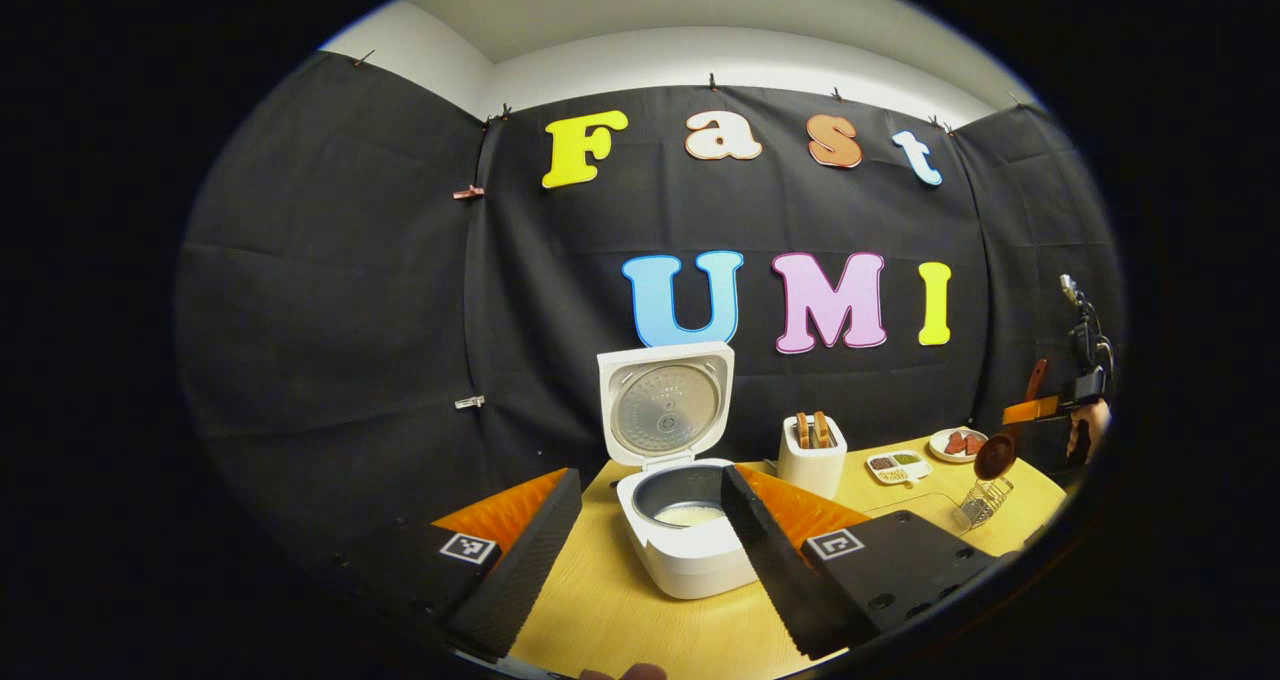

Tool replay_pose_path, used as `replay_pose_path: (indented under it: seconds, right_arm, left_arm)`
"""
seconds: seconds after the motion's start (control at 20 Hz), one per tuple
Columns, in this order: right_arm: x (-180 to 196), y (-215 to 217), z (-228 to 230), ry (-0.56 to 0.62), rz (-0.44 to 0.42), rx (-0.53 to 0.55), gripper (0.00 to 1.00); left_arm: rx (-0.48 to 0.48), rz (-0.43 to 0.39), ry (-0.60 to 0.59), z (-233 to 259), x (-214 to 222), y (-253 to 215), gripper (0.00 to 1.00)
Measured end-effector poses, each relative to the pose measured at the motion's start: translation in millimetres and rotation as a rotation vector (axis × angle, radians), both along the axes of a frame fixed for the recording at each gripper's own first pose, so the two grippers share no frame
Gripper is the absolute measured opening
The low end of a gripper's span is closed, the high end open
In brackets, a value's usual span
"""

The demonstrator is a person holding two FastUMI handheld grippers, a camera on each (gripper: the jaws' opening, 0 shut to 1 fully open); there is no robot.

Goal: Close the left gripper, press the button to open the rice cooker; take a wooden spoon from the chopstick holder with the right hand, scoop a spoonful of rice and pour it into the rice cooker, then put the wooden spoon back into the chopstick holder.

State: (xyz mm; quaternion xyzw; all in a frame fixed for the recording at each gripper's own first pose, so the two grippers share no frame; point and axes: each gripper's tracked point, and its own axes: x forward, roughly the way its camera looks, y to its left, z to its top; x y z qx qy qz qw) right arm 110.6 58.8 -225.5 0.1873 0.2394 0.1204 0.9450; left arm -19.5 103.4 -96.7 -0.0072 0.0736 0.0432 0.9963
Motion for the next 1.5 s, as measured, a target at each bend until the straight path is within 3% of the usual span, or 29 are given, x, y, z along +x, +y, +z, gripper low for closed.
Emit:
replay_pose_path:
  seconds: [0.15,0.35,0.65,0.75,0.85,1.0,1.35,1.5]
  right_arm:
    - [-9.3,35.7,-17.9,0.009,0.078,-0.067,0.12]
    - [-18.2,72.4,-55.3,0.031,0.18,-0.246,0.12]
    - [-16.7,94.6,-117.0,0.092,0.233,-0.451,0.12]
    - [-21.0,99.2,-138.1,0.131,0.237,-0.474,0.12]
    - [-28.4,109.0,-153.8,0.183,0.225,-0.422,0.12]
    - [-37.3,142.4,-154.5,0.231,0.203,-0.253,0.12]
    - [-37.9,176.6,-145.7,0.282,0.147,-0.087,0.12]
    - [-36.7,182.6,-144.4,0.319,0.108,0.038,0.12]
  left_arm:
    - [-0.001,-0.014,0.012,-5.3,0.8,3.3,0.97]
    - [0.007,-0.033,0.014,-4.8,3.0,3.9,0.97]
    - [0.017,-0.019,0.024,-6.1,5.4,15.5,0.97]
    - [0.022,-0.008,0.04,-9.0,3.0,19.0,0.97]
    - [0.024,-0.003,0.051,-10.3,-3.0,20.3,0.97]
    - [0.028,0.014,0.065,-10.8,-8.8,24.7,0.97]
    - [0.032,0.035,0.076,-10.9,-13.1,27.8,0.97]
    - [0.027,0.043,0.079,-11.8,-13.0,28.7,0.97]
